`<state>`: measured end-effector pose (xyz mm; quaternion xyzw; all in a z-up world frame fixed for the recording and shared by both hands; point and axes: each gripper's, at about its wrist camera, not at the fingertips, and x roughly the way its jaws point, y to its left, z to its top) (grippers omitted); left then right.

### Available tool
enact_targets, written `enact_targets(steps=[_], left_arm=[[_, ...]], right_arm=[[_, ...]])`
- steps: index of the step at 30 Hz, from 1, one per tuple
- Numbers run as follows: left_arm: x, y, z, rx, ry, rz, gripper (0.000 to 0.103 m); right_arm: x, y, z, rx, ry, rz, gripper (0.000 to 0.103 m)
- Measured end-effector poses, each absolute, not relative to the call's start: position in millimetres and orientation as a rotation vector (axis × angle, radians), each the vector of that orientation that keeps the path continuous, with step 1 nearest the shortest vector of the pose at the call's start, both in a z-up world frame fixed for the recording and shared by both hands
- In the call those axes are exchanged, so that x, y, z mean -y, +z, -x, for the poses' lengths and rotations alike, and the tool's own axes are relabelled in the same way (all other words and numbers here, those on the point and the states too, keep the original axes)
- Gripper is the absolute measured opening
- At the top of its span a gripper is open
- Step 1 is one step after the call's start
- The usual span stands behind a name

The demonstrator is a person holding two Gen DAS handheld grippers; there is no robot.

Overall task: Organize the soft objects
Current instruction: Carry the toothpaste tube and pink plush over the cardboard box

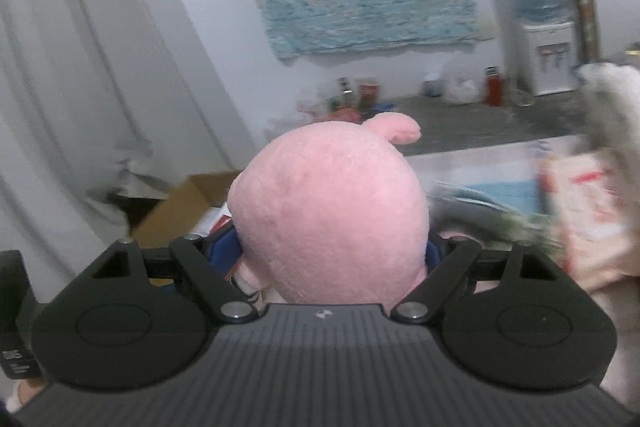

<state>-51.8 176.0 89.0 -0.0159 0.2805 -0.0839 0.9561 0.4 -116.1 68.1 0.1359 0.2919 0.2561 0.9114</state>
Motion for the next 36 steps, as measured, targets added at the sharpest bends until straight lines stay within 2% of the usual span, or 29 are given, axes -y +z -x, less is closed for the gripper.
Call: enact_targets(steps=[5, 12, 20, 24, 27, 31, 33, 34, 35, 36], left_arm=[[-235, 115, 34, -0.608, -0.063, -0.013, 0.03], [-313, 87, -6, -0.707, 0.093, -0.027, 0.03], [-356, 55, -10, -0.744, 0.116, 0.054, 0.03], [-365, 46, -12, -0.756, 0.113, 0.081, 0.031], [-370, 41, -10, -0.757, 0.11, 0.081, 0.031], [-373, 38, -1, -0.753, 0.093, 0.09, 0.031], [-373, 38, 1, -0.752, 0.088, 0.087, 0.031], [-372, 38, 2, -0.753, 0.087, 0.082, 0.031], [-372, 37, 0, -0.757, 0.085, 0.076, 0.031], [-373, 36, -1, -0.764, 0.085, 0.073, 0.031]], right_arm=[[51, 83, -34, -0.634, 0.633, -0.297, 0.084], [-65, 77, -97, -0.785, 0.705, -0.212, 0.084], [-202, 35, -155, -0.962, 0.598, 0.084, 0.084], [-255, 8, -164, -1.024, 0.539, 0.303, 0.092], [-285, -5, -156, -1.015, 0.531, 0.541, 0.096], [-277, 2, -153, -0.965, 0.518, 0.582, 0.099], [-267, 13, -151, -0.961, 0.552, 0.534, 0.088], [-256, 17, -155, -0.96, 0.555, 0.532, 0.064], [-255, 18, -154, -0.966, 0.563, 0.553, 0.05], [-254, 17, -152, -0.975, 0.575, 0.586, 0.05]])
